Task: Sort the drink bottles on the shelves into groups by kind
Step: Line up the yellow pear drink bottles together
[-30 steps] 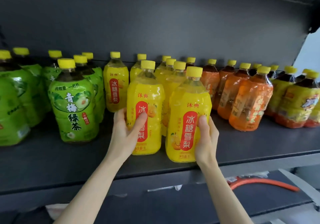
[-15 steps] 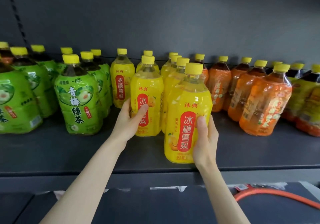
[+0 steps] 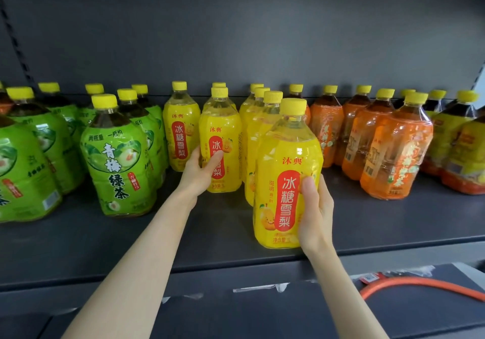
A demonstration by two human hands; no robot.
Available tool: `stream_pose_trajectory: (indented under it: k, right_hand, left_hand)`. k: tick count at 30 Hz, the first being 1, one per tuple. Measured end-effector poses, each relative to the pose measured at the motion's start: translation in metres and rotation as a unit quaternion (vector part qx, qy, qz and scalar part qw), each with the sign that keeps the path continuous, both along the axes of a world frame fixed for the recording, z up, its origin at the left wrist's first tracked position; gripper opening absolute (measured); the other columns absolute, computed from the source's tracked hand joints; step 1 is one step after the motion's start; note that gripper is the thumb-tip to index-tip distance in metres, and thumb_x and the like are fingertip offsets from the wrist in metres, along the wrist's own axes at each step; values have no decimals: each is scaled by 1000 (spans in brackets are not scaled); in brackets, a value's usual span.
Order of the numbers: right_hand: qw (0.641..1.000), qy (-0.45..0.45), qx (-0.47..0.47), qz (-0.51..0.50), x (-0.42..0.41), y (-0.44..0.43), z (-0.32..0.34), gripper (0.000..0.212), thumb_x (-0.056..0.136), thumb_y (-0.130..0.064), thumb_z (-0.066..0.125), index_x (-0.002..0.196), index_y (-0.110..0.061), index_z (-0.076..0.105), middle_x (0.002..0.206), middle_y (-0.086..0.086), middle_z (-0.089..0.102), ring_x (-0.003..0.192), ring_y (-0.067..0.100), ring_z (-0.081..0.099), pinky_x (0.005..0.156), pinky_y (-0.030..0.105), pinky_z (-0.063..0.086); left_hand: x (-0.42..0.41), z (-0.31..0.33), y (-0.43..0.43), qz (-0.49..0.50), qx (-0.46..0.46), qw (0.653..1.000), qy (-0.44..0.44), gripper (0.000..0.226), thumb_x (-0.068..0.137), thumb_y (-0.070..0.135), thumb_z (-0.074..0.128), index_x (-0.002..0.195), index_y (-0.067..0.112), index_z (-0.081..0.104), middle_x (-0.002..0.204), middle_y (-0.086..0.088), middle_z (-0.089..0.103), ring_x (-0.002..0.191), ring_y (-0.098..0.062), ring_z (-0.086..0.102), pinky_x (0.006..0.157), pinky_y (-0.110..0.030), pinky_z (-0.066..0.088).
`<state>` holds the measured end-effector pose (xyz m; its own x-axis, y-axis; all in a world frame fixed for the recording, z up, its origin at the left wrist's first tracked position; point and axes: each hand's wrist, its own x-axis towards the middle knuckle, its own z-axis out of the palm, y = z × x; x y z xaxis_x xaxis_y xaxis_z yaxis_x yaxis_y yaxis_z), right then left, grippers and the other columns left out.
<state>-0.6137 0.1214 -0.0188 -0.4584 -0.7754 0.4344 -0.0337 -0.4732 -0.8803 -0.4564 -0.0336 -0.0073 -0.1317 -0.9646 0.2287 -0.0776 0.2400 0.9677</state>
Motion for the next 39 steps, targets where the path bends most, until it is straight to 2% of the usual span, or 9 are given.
stream_pose_trajectory:
  k: [11,15,19,22,26,30,33,36,39]
  right_hand:
    - [1000,-1,-3,-1,1,-3,0,80,52,-90,57,108,-32,58,100,-8,73,93,17,70,70,28,56]
    - [1000,1,-6,6,0,-3,-2,73,57,-86,58,108,-33,58,99,-9,73,93,17,71,68,25,57]
    - [1000,-2,-11,8,-2,-3,-2,50,69,-65,51,106,-32,57,97,-11,73,91,14,71,67,24,56]
    - [1000,4,-12,2,0,-1,-2,52,69,-68,52,106,-33,58,96,-10,73,90,14,71,68,25,56]
    - [1000,10,-7,-7,1,0,-1,73,56,-87,55,106,-34,57,97,-14,73,92,13,70,70,25,57]
    - [1000,16,-7,1,0,-2,-3,59,65,-74,53,107,-34,56,95,-15,73,91,12,70,69,24,56]
    - [1000,27,1,4,2,-1,-3,49,70,-67,48,107,-36,54,93,-14,72,89,9,70,68,22,56]
    - [999,33,7,9,11,1,-1,33,81,-54,46,109,-36,51,95,-14,70,88,4,69,65,18,55]
    - [999,51,9,13,25,2,0,34,88,-57,45,114,-36,49,92,-19,70,87,2,68,65,18,54]
  left_hand:
    - [-7,-1,-15,-2,-9,1000,-5,58,93,42,49,145,26,30,140,-2,46,127,-22,45,93,-34,40]
    - [-7,-2,-17,-4,-10,1000,-6,57,94,41,48,146,26,28,141,-2,45,128,-21,43,94,-33,38]
    - [-8,-2,-19,-6,-8,1000,-7,58,94,42,47,146,26,27,142,-2,44,129,-22,42,98,-36,38]
    - [-7,-1,-16,-7,-6,1000,-11,59,94,42,47,146,27,26,143,-2,42,130,-22,41,98,-36,37]
    - [-7,5,-9,-7,11,1000,-16,61,94,43,47,147,26,25,145,-3,40,132,-24,39,102,-40,36]
    - [-2,7,2,29,44,998,-34,66,91,50,49,146,20,28,147,-5,40,132,-24,39,105,-42,35]
    - [3,10,35,66,-10,997,-26,58,91,51,46,136,15,39,138,-5,48,123,-18,48,98,-31,41]
    - [1,13,83,43,-100,994,14,36,95,45,40,119,22,51,121,7,56,104,4,52,85,-10,37]
    - [-8,17,116,-33,-135,987,74,49,92,47,31,128,19,48,118,10,59,101,11,55,80,-4,42]
